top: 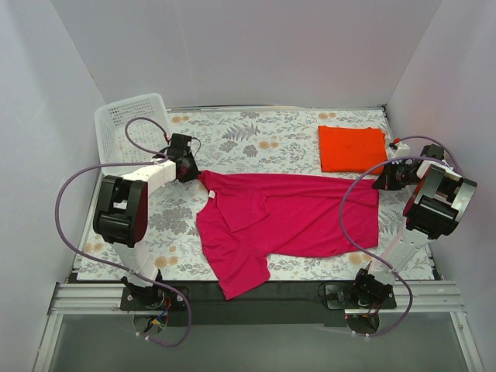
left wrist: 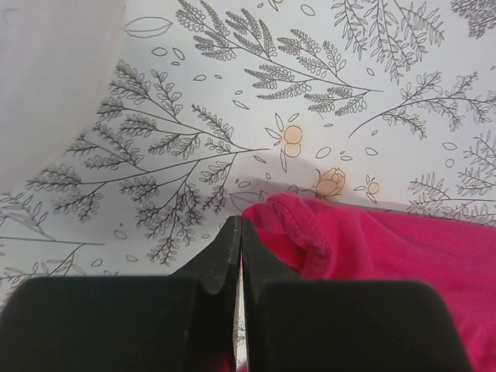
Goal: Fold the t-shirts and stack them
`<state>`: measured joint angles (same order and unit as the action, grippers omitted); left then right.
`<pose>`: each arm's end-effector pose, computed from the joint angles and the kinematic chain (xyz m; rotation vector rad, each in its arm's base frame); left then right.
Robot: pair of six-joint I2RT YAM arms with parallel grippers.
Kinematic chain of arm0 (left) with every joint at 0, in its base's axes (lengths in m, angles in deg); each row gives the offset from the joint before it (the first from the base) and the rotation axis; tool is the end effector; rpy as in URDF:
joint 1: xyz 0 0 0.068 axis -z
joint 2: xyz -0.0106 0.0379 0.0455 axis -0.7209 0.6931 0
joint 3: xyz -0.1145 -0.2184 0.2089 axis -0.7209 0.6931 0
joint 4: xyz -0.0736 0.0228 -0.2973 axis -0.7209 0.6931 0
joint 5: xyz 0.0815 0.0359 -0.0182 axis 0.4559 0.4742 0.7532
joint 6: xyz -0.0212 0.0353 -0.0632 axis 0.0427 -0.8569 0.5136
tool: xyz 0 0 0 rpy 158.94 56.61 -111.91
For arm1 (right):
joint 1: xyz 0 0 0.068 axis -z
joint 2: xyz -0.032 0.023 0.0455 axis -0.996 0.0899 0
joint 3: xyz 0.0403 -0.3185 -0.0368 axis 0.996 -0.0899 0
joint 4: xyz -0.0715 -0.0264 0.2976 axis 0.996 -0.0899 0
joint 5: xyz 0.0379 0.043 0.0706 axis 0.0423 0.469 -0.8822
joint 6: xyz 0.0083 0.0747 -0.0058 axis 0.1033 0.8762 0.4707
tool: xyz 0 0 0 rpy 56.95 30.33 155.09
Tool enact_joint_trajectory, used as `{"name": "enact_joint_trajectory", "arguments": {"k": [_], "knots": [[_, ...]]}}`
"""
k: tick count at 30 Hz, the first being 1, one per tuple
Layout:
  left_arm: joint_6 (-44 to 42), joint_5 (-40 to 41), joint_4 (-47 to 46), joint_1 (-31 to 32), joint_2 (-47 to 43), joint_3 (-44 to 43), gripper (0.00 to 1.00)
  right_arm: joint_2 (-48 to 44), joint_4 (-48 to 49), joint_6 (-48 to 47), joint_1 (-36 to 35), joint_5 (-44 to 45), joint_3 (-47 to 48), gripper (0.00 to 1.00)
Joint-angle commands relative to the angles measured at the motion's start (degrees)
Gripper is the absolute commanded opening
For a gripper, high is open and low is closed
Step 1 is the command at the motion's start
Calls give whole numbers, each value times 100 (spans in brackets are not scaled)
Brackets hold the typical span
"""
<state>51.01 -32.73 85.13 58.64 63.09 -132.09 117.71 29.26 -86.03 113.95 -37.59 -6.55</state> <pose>0.4295 -0.0885 0.1649 -1.2160 2.3099 -0.3822 0.4087 -0.1844 0.1524 -0.2186 2.4456 0.4377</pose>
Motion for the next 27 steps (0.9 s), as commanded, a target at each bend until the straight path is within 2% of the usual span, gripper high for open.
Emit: {"name": "enact_joint_trajectory", "arguments": {"k": [1, 12, 17, 21, 27], "knots": [[41, 532, 66, -30, -510, 195, 0, 42, -42, -5, 25, -27, 184, 1], [-117, 435, 48, -38, -133, -314, 0, 25, -42, -13, 25, 8, 254, 1], [-153, 365, 83, -30, -299, -376, 23, 42, -59, -13, 25, -36, 298, 1], [-126, 128, 57, -30, -545, -253, 27, 77, -68, -31, 25, -62, 316, 1], [128, -793, 4, -30, -484, -130, 27, 77, -77, -31, 17, -71, 316, 1]]}}
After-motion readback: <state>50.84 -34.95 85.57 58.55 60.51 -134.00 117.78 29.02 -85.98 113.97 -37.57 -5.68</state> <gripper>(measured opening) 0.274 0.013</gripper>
